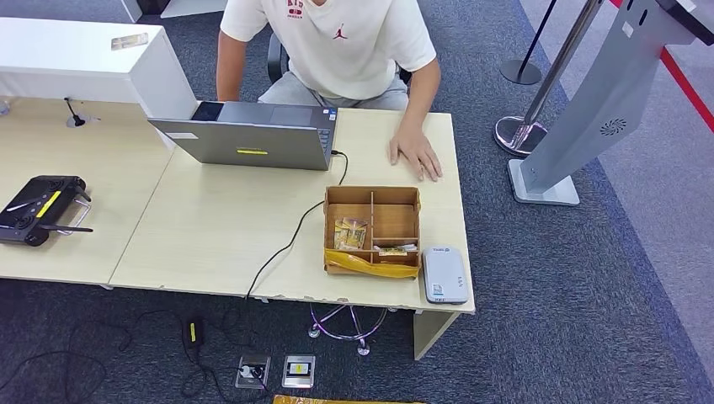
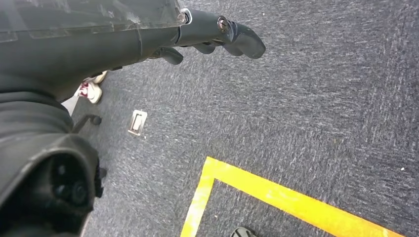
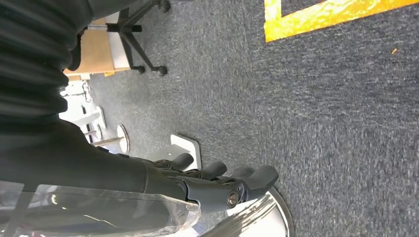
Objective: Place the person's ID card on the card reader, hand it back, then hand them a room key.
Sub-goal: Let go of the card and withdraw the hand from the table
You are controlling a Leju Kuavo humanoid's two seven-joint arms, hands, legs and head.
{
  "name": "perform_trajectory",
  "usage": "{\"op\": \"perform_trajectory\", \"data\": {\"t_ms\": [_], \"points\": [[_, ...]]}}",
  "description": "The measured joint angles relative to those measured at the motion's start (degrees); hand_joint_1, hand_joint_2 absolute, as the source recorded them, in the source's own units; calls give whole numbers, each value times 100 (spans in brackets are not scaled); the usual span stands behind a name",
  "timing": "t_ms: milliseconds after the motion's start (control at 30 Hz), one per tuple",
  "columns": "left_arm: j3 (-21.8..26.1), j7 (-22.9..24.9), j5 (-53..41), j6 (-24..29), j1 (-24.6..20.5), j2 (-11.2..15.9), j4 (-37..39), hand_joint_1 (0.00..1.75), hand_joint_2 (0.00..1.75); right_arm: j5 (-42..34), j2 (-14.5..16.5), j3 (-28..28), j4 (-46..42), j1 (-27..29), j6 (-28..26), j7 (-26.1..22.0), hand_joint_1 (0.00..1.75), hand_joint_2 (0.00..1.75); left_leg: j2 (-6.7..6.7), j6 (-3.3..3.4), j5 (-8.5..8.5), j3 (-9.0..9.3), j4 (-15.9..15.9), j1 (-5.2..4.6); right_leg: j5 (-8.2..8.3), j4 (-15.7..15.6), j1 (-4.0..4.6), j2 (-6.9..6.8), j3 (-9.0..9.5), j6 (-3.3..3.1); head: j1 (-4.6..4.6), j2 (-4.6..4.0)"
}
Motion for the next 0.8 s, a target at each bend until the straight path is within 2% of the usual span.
{"op": "perform_trajectory", "data": {"t_ms": [367,800], "points": [[0,-36,3,-38,3,-44,-20,0,0,56,33,0,2,0,12,-40,0,175,0,0,0,1,0,0,0,0,0,0,0,0,-1,0],[-8,111,1,-632,3,-46,-20,0,0,60,35,0,2,0,45,-43,0,175,0,0,0,1,0,0,0,0,0,0,1,0,0,0]]}}
